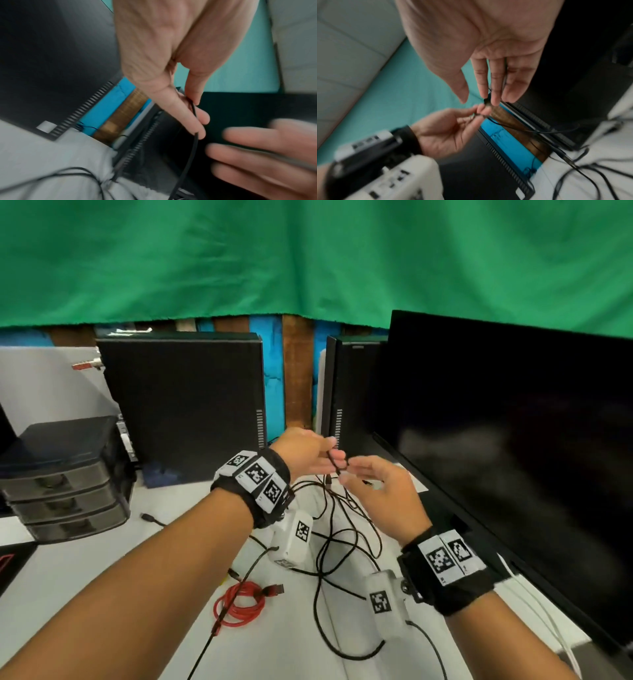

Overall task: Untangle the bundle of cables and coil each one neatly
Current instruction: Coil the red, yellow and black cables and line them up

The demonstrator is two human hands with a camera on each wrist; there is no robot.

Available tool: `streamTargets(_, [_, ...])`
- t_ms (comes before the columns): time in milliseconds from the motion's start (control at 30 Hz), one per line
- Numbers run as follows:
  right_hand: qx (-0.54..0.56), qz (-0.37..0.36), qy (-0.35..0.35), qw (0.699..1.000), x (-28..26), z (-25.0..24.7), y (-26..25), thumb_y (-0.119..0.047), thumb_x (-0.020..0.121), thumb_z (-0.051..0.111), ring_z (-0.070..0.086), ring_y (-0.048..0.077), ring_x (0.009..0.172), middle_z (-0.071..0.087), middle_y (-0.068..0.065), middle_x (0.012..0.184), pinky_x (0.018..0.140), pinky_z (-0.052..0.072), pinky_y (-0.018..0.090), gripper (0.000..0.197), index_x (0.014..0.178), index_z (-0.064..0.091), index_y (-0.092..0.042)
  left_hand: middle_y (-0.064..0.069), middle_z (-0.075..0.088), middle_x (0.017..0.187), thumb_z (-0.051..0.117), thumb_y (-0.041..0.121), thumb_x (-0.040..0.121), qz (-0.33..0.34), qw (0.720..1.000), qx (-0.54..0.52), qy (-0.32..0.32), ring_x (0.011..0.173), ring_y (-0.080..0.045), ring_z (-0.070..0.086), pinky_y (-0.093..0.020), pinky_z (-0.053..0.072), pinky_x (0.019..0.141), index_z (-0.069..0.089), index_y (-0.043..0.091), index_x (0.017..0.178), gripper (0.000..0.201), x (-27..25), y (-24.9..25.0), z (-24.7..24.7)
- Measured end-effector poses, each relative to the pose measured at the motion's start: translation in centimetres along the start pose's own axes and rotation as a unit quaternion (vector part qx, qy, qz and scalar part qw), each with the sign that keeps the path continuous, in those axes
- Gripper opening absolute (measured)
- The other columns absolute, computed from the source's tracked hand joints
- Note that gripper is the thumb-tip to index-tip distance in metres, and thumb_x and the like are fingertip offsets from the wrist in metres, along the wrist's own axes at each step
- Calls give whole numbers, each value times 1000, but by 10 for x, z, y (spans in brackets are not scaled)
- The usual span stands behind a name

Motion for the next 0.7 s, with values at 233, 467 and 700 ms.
streamTargets(233, [-5,-51,-18,999,32,-19,-36,-21,98,60,58,3,52,60,-10,55,59,52,22,18,86,71,-12,-3,67,83,52,19,103,58,994,-94,1,80,-14,64,-23,52,73,59,10,97,13,-3,45,-9])
streamTargets(467, [-121,9,-19,992,5,-47,26,-22,94,66,63,8,62,70,-6,64,62,47,21,28,67,72,-18,0,45,64,40,14,105,81,973,-185,110,50,-12,53,-27,50,53,51,15,79,28,4,79,-67])
streamTargets(700, [-173,140,67,973,-20,-78,83,-25,95,65,60,32,60,69,22,72,60,47,35,32,67,71,-10,2,46,67,35,22,109,107,964,-176,168,60,-11,52,-27,52,63,50,14,79,35,4,97,-107])
Point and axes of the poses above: each hand's wrist, its own x-axis towards the middle knuckle, its own z-axis out of the palm, y = z × x, the point moved 3 cm from there along x, towards the middle knuckle
